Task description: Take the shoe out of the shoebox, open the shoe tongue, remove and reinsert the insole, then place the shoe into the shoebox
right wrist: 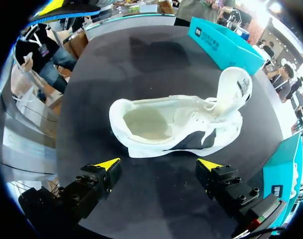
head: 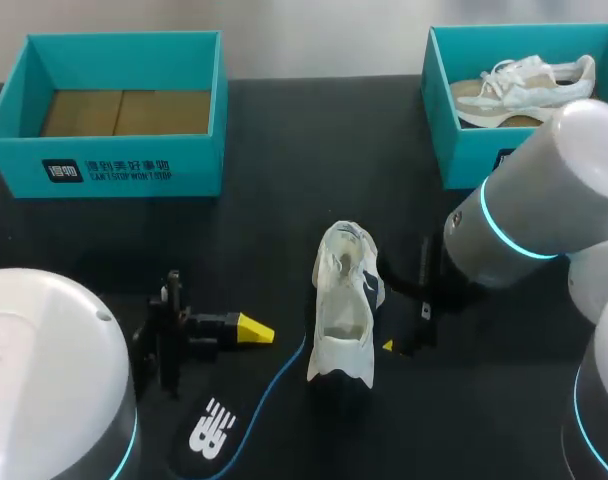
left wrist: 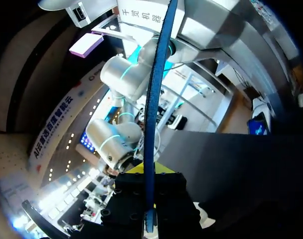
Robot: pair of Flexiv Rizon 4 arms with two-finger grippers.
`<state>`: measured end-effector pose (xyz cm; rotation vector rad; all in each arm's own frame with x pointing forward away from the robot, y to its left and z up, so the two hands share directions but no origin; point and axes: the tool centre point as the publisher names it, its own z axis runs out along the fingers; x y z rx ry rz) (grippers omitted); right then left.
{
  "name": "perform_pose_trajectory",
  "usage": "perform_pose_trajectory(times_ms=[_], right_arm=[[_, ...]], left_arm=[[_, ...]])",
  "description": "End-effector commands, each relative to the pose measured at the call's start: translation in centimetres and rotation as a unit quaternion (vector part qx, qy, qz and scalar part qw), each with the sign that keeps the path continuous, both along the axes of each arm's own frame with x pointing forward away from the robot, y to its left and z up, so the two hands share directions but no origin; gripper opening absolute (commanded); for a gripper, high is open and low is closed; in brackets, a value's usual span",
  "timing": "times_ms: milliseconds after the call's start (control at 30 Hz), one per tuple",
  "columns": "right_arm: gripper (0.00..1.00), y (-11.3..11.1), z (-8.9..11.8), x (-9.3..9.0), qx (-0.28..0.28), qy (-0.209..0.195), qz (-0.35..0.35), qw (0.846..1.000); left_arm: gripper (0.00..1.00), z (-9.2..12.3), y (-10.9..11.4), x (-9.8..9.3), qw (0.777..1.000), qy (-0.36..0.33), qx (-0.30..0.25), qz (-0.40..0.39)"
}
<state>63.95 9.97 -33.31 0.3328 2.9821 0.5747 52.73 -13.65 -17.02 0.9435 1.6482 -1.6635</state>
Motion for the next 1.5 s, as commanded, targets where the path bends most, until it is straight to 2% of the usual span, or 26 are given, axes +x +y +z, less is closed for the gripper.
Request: perform_pose_trajectory(times_ms=[33,300,433,1033,1267,1500], right_arm=[[1.00,0.0,-2.2,0.5,0.013,0.004,0.002,1.000],[1.00,0.5,-3.9,0.6,0.016,0.012,0.010,1.000],[1.00,0.7,-4.1,0.9,0.018,0.006,0.011,1.000],[1.00,0.6,-4.1,1.0,0.022,0.004,0.010,1.000],[1.00,0.6,-4.1,1.0,0.022,0.004,0.010,1.000],[1.00,0.6,-4.1,1.0,0.022,0.004,0.010,1.000]], left_arm=[[0.00,-1.3,-0.6,0.0,1.000,0.015,0.006,-0.003],[0.00,-2.9,-0.7,0.4,0.998,0.059,0.019,0.000],[0.00,-3.3,-0.7,1.0,0.996,0.095,0.005,0.002],[0.00,-3.3,-0.7,1.0,0.996,0.095,0.005,0.002],[0.00,-5.6,-4.2,4.5,0.987,0.152,-0.011,-0.048],[0.00,-6.9,-5.5,6.1,0.985,0.160,-0.016,-0.064]])
